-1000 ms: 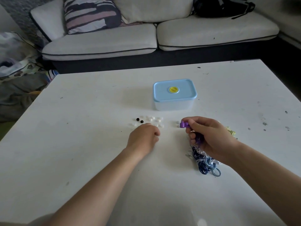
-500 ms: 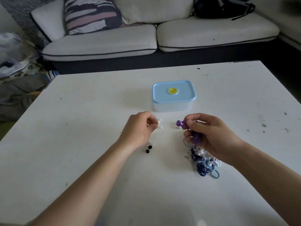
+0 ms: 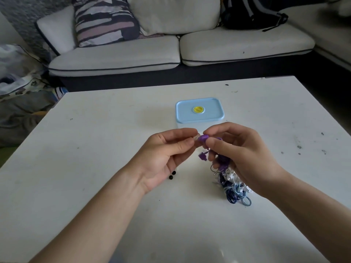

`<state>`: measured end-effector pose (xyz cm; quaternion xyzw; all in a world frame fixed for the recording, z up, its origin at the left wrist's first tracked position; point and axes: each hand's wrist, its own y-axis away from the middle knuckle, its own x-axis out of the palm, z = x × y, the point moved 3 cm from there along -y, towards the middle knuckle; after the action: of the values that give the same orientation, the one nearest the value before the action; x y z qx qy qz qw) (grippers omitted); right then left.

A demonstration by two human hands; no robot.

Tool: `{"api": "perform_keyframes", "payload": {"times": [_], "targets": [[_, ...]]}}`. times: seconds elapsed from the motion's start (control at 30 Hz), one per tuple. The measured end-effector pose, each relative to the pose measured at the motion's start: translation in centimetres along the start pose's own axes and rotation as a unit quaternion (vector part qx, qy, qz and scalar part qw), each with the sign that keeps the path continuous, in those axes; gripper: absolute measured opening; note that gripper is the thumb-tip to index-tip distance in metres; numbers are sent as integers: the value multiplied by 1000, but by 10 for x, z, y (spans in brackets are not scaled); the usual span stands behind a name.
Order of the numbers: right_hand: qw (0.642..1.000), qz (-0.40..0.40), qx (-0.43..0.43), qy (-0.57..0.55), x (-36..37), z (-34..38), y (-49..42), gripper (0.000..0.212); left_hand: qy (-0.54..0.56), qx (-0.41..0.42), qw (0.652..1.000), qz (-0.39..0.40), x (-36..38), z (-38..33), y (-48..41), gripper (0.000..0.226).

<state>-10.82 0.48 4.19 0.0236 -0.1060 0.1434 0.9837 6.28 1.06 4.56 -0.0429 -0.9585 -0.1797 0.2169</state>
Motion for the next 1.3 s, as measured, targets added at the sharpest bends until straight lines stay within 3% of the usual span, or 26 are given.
{"api": "perform_keyframes", "payload": {"times": [0.43, 0.63, 1.07, 1.3], "targets": [[1000, -8, 6, 5, -5, -6, -3, 17, -39, 0, 999, 20, 1, 0, -5, 21], [999, -25, 19, 12, -6, -8, -3, 4, -53, 7, 998, 16, 1, 0, -5, 19], [999, -1, 37, 24, -5, -7, -4, 3, -88, 16, 996, 20, 0, 1, -5, 16], [999, 10, 40, 32, -7, -5, -5, 24, -61, -3, 998, 18, 1, 7, -7, 18]]}}
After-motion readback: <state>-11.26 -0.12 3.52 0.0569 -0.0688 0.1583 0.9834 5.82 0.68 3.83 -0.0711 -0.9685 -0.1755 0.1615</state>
